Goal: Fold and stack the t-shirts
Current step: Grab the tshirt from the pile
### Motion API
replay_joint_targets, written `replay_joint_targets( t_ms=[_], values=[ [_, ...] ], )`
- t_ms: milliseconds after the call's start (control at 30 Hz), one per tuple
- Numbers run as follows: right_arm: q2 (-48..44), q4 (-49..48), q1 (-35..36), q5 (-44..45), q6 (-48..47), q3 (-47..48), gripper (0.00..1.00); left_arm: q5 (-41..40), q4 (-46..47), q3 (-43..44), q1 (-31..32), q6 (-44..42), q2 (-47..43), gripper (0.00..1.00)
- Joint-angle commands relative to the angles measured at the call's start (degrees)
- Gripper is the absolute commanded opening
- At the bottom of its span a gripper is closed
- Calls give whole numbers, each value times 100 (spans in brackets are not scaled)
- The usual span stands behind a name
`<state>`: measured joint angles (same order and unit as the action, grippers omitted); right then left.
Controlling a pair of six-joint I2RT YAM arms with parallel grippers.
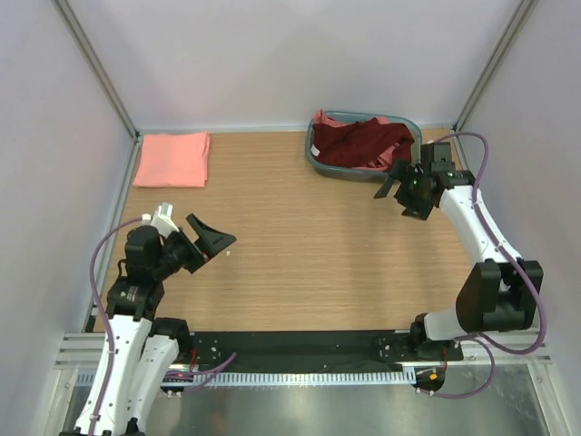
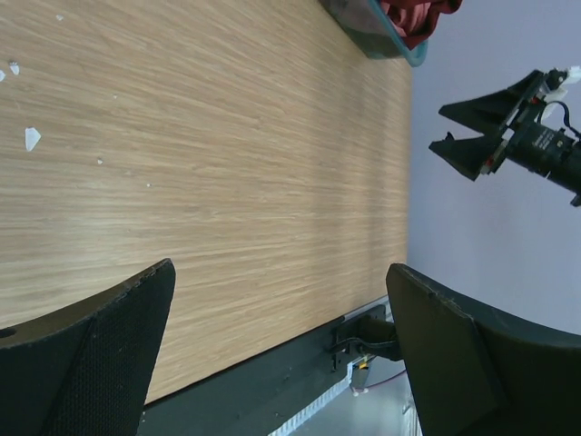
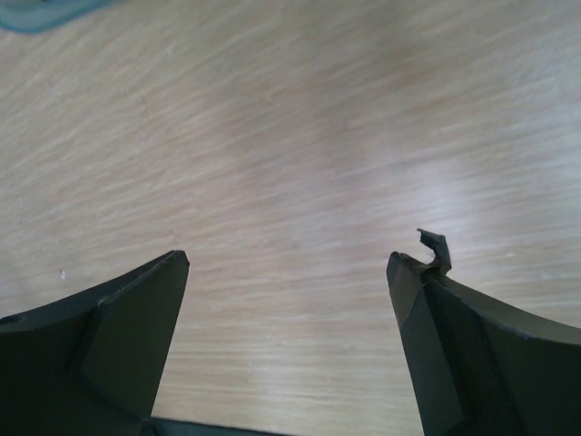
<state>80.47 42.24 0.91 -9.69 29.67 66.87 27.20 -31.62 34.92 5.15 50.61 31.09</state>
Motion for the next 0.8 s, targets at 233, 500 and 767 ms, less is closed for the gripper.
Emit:
replay_joint_targets(
  t_ms=[233, 500, 767],
  values=[
    [2208, -469, -460, 284, 478, 2881, 83, 295, -590, 630, 4, -683, 55, 100],
    [4026, -753, -91, 197, 601, 4921, 69, 57, -969, 955, -5, -1132, 213, 95],
    [4828, -919, 1208, 766, -426, 6495, 70, -92, -1013, 1052, -5, -1370, 336, 79]
  ],
)
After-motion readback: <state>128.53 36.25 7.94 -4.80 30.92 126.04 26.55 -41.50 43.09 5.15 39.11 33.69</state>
